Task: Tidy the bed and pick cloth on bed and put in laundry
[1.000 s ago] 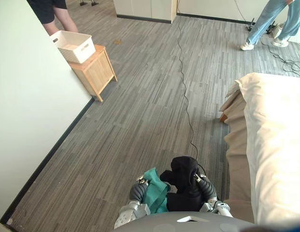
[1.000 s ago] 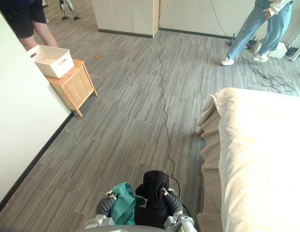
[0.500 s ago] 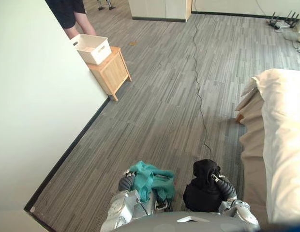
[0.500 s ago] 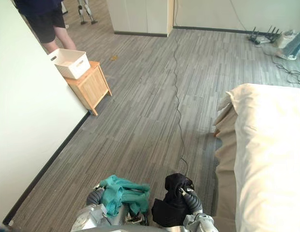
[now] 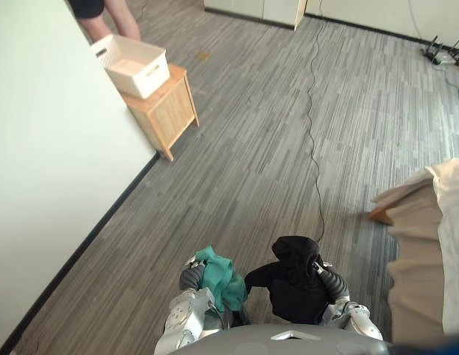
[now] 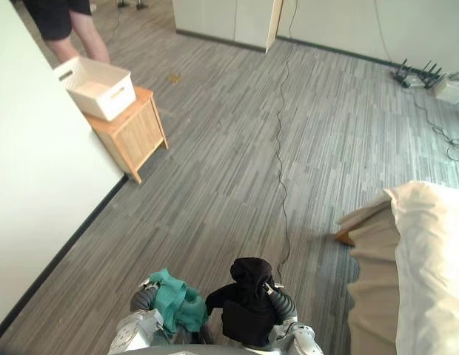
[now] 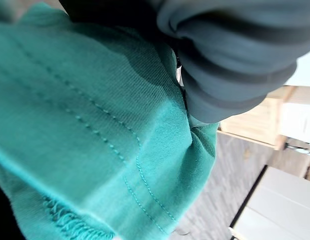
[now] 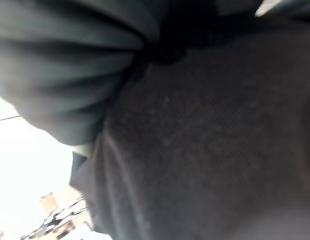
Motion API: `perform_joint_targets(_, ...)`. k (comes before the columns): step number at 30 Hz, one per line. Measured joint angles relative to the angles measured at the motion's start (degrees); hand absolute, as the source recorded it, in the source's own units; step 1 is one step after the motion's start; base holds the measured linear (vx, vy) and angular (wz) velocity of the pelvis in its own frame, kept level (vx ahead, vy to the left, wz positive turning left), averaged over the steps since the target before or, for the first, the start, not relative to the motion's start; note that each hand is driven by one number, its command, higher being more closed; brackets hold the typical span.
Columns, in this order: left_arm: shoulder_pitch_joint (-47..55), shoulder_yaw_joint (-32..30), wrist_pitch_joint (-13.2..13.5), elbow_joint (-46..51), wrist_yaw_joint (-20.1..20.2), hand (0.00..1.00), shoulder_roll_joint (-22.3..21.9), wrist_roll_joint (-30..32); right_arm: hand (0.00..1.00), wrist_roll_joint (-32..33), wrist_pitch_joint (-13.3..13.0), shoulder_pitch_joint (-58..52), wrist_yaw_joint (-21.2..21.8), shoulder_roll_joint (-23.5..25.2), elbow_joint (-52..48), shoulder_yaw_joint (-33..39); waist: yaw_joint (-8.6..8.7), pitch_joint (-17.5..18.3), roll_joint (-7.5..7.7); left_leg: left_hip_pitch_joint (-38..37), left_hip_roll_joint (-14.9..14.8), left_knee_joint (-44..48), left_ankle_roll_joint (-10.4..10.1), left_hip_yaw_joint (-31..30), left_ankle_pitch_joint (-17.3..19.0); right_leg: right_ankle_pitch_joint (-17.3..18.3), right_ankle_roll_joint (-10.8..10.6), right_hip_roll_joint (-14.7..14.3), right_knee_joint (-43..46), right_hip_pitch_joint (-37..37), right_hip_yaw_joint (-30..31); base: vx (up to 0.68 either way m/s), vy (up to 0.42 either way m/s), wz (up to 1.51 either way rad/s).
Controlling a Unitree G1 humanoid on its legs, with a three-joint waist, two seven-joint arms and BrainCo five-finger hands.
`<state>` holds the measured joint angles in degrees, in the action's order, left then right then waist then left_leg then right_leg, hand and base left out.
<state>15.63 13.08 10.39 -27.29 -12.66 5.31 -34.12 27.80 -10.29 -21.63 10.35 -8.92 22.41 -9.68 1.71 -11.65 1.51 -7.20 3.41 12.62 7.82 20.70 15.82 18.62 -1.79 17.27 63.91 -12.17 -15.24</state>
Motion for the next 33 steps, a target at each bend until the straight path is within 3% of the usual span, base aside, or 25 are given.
perform_joint_targets(2, -1.99, -0.93, -0.29, 0.10, -0.42, 1.00, 0.84, 0.19, 1.00, -0.01, -0.69, -1.99, 0.27, 0.00, -3.42, 0.34, 2.26, -0.93, -0.61, -2.75, -0.67, -0.62, -1.10, -4.73, 0.49, 0.20, -0.44, -1.84, -15.54, -6.78, -1.23, 0.43, -0.060, 1.15)
perform_joint_targets(3, -2.64, -1.13, -0.48, 0.11, -0.42, 1.00, 1.11, 0.26, 1.00, -0.02, -0.71, -2.09, 0.39, 0.04, -3.47, 0.52, 2.31, -1.10, -0.89, -3.26, -1.12, -0.40, -1.85, -5.67, 0.93, -1.51, -0.69, -2.52, -21.94, -7.70, -1.26, 0.44, -0.122, 1.07)
perform_joint_targets(4, -3.46, -1.47, -1.17, -0.01, -0.28, 1.00, 1.87, 0.33, 1.00, -0.07, -0.66, -1.91, 0.54, 0.16, -3.46, 0.88, 1.87, -1.48, -1.14, -5.00, -2.31, -0.19, -3.63, -7.05, 2.07, -7.18, -1.33, -3.62, -35.52, -8.17, -1.12, 0.45, -0.171, 0.91)
perform_joint_targets(5, -3.46, -2.36, -1.43, -0.03, -0.02, 1.00, 2.75, 0.26, 1.00, -0.47, -0.62, -1.28, 0.62, 0.94, -3.41, 1.49, 1.56, -1.63, -0.35, -6.70, -2.82, -0.08, -5.71, -8.67, 3.29, -12.92, -2.11, -3.59, -46.70, -8.01, 0.14, 0.47, -0.205, 0.88)
perform_joint_targets(7, -2.45, -3.54, -2.07, -0.07, 0.46, 1.00, 4.03, -1.13, 1.00, -1.24, -0.41, -0.41, 0.65, 1.97, -3.54, 1.79, 1.47, -1.67, 0.76, -10.21, -4.13, 0.33, -8.76, -10.47, 6.56, -16.19, -3.29, -3.02, -51.32, -8.20, 2.58, 0.47, -0.258, 0.80)
perform_joint_targets(8, -1.86, -3.67, -2.41, -0.08, 0.85, 1.00, 4.31, -1.38, 1.00, -1.76, -0.24, -0.37, 0.74, 1.95, -3.72, 1.78, 1.47, -1.33, 0.62, -11.18, -5.15, 0.79, -9.46, -11.18, 8.44, -16.65, -2.63, -3.20, -50.46, -8.20, 2.79, 0.58, -0.355, 0.80)
perform_joint_targets(9, -0.67, -4.83, -2.72, -0.88, 1.25, 1.00, 4.05, -1.76, 1.00, -2.43, 0.22, -0.63, 0.74, 1.37, -4.10, 1.93, 1.55, -0.53, -0.59, -12.77, -7.74, 1.55, -10.72, -12.25, 11.60, -20.06, -1.59, -4.17, -44.48, -9.77, 2.88, 0.62, -0.375, 0.61)
perform_joint_targets(10, 0.83, -5.48, -3.55, -2.48, 1.50, 1.00, 3.09, -3.44, 1.00, -2.45, 1.43, -0.14, 0.65, 0.42, -4.32, 2.06, 1.21, 1.39, -2.45, -12.39, -10.16, 4.86, -11.31, -13.42, 12.24, -19.45, -0.66, -5.21, -36.69, -12.61, 1.79, 0.64, -0.364, 0.42)
perform_joint_targets(11, 1.17, -5.95, -3.91, -3.63, 1.69, 1.00, 2.70, -3.64, 1.00, -2.45, 2.18, 0.75, 0.54, 0.28, -4.25, 2.41, 0.98, 1.14, -3.05, -10.71, -11.22, 9.71, -10.46, -13.74, 11.78, -17.37, 0.65, -5.53, -33.31, -13.43, 1.51, 0.77, -0.468, 0.06)
perform_joint_targets(12, 1.01, -6.84, -4.45, -5.44, 2.03, 1.00, 0.98, -4.30, 1.00, -2.46, 3.27, 2.88, 0.50, -0.61, -4.06, 2.49, 0.70, 0.38, -5.04, -5.38, -13.96, 22.67, -7.81, -15.03, 7.94, -13.56, 2.07, -6.81, -29.89, -13.14, 0.69, 0.76, -0.458, -0.14)
perform_joint_targets(13, 2.02, -6.96, -4.58, -6.84, 2.90, 1.00, -1.17, -5.27, 1.00, -2.50, 4.14, 3.92, 0.83, -1.74, -3.99, 2.73, 0.64, -0.15, -7.17, 1.10, -17.86, 36.53, -8.11, -16.49, -2.60, -9.66, 2.37, -9.87, -29.99, -10.78, -0.15, 0.74, -0.454, -0.15)
perform_joint_targets(14, 2.81, -6.91, -4.50, -7.24, 3.39, 1.00, -2.25, -5.28, 1.00, -2.56, 4.40, 3.92, 0.99, -1.99, -4.02, 2.86, 0.31, -0.25, -8.39, 4.22, -19.40, 42.64, -8.72, -17.92, -7.19, -8.43, 2.97, -11.58, -30.93, -8.81, -0.56, 0.62, -0.307, -0.02)
perform_joint_targets(15, 3.15, -6.45, -3.92, -7.41, 3.97, 1.00, -3.88, -5.14, 1.00, -2.71, 4.45, 3.88, 1.53, -2.34, -3.76, 3.21, 0.10, -1.21, -9.57, 10.19, -18.31, 53.49, -9.87, -22.29, -6.31, -6.77, 3.60, -13.78, -32.91, -3.95, -1.54, 0.49, -0.221, -0.07)
perform_joint_targets(17, 2.80, -6.49, -0.88, -6.03, 4.31, 1.00, -4.37, -4.54, 1.00, -2.72, 4.23, 3.89, 3.06, -2.97, -2.74, 4.19, -2.08, -2.43, -8.28, 17.94, -10.26, 59.52, -11.06, -23.40, -3.34, -4.85, 6.40, -15.09, -37.17, 4.33, -1.37, 0.57, -0.234, -0.24)
perform_joint_targets(19, 3.57, -6.55, 1.33, -4.41, 5.15, 1.00, -4.10, -4.45, 1.00, -2.71, 3.26, 4.11, 4.39, -3.23, -2.99, 4.35, -3.45, -3.11, -7.17, 23.43, -5.80, 53.77, -12.20, -19.43, -1.43, -4.08, 7.56, -16.22, -41.77, 10.24, -1.07, 0.57, -0.216, -0.34)
perform_joint_targets(21, 4.16, -6.55, 2.41, -3.15, 5.07, 1.00, -3.74, -4.44, 1.00, -2.70, 2.48, 3.95, 5.13, -3.37, -3.56, 4.39, -4.61, -3.56, -6.43, 27.06, -3.64, 39.91, -12.15, -13.90, -1.17, -3.55, 7.13, -17.31, -45.75, 14.68, -0.50, 0.50, -0.175, -0.30)
perform_joint_targets(23, 5.07, -6.45, 2.67, -2.48, 4.85, 1.00, -4.02, -4.43, 1.00, -2.63, 2.42, 3.75, 4.90, -3.45, -4.00, 4.25, -4.99, -3.93, -5.91, 27.40, -2.38, 16.69, -12.52, -8.54, -4.27, -1.87, 5.46, -18.56, -48.92, 19.88, -0.30, 0.59, -0.171, -0.12)
perform_joint_targets(25, 5.88, -6.53, 2.95, -1.80, 4.78, 1.00, -4.31, -3.58, 1.00, -2.39, 2.31, 3.68, 4.43, -3.76, -4.00, 4.08, -5.11, -3.97, -5.87, 26.89, -2.49, 7.82, -12.04, -6.70, -7.80, 0.84, 5.11, -20.19, -50.60, 24.22, -0.08, 0.60, -0.065, -0.06)
perform_joint_targets(27, 6.04, -6.23, 3.06, -0.66, 4.94, 1.00, -3.30, -1.70, 1.00, -2.00, 2.00, 3.90, 3.64, -3.08, -3.92, 3.42, -6.36, -3.00, -4.22, 26.51, -2.58, 6.40, -9.19, -4.07, -9.91, 6.46, 2.68, -19.49, -51.02, 27.45, 0.34, 0.63, 0.014, -0.24)
perform_joint_targets(28, 5.86, -5.90, 3.23, 0.02, 5.15, 1.00, -1.17, -0.41, 1.00, -1.40, 1.85, 3.66, 2.77, -1.78, -3.03, 3.04, -7.30, -1.19, -0.85, 26.17, -0.92, 7.93, -5.60, -1.59, -10.84, 8.25, 0.52, -16.53, -47.06, 27.46, 0.30, 0.75, 0.021, -0.25)
perform_joint_targets(29, 4.19, -5.95, 3.21, -0.85, 5.04, 1.00, 0.04, 0.19, 1.00, -0.68, 1.72, 5.55, 2.46, -1.65, -2.65, 2.11, -6.71, -1.46, 0.21, 24.58, 0.42, 7.86, -0.65, -1.33, -12.07, 7.66, -0.02, -12.82, -29.58, 20.35, -0.13, 0.76, 0.012, -0.15)
perform_joint_targets(30, 3.60, -5.98, 3.18, -1.08, 4.95, 1.00, 1.11, 0.52, 1.00, -0.38, 1.72, 6.38, 2.25, -1.22, -1.69, 1.85, -6.10, -1.46, 1.52, 23.71, 1.31, 7.66, 2.66, -1.31, -11.38, 5.26, -1.21, -9.54, -19.93, 16.59, -0.97, 0.77, -0.033, 0.25)
perform_joint_targets(31, 1.66, -5.74, 2.81, -1.28, 4.46, 1.00, 2.61, 1.25, 1.00, -0.42, 1.78, 7.81, 1.54, -0.42, 1.16, 1.52, -4.53, -1.87, 2.78, 20.98, 2.79, 7.32, 2.81, -2.55, -8.91, -4.67, 1.84, -5.18, -6.04, 11.20, -2.29, 0.88, -0.049, 0.36)
perform_joint_targets(32, -0.01, -4.44, 2.72, -1.24, 3.50, 1.00, 2.52, 1.77, 1.00, -0.55, 1.82, 7.99, 1.38, -0.44, 1.72, 0.51, -4.07, -2.00, 2.80, 17.47, 2.82, 6.36, 1.98, -4.46, -6.57, -4.25, 4.58, -3.80, 0.77, 6.95, -1.77, 0.74, -0.050, 0.35)
perform_joint_targets(33, -0.54, -3.72, 2.72, -1.16, 3.38, 1.00, 2.19, 1.97, 1.00, -0.55, 1.79, 7.74, 1.38, -0.37, 1.67, 0.07, -3.91, -2.06, 2.53, 15.32, 2.64, 5.48, 1.49, -5.76, -5.80, -3.37, 4.52, -4.11, 1.68, 5.42, -1.28, 0.73, -0.061, 0.38)
